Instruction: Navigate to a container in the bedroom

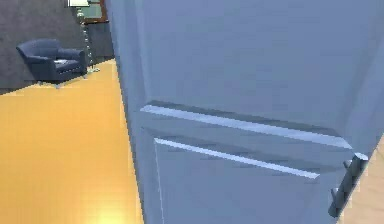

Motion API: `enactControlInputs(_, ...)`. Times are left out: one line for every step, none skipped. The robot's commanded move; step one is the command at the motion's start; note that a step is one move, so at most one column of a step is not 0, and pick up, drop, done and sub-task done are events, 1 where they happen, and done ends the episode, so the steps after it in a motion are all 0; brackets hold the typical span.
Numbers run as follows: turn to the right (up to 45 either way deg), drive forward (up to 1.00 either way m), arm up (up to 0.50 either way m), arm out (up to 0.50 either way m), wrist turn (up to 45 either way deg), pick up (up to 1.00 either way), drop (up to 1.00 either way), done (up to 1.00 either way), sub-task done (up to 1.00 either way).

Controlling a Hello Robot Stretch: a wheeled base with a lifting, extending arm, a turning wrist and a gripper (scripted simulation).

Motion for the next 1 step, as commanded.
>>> enactControlInputs(-21.0,0.00,0.00,0.00,0.0,0.00,0.00,0.00,0.00)
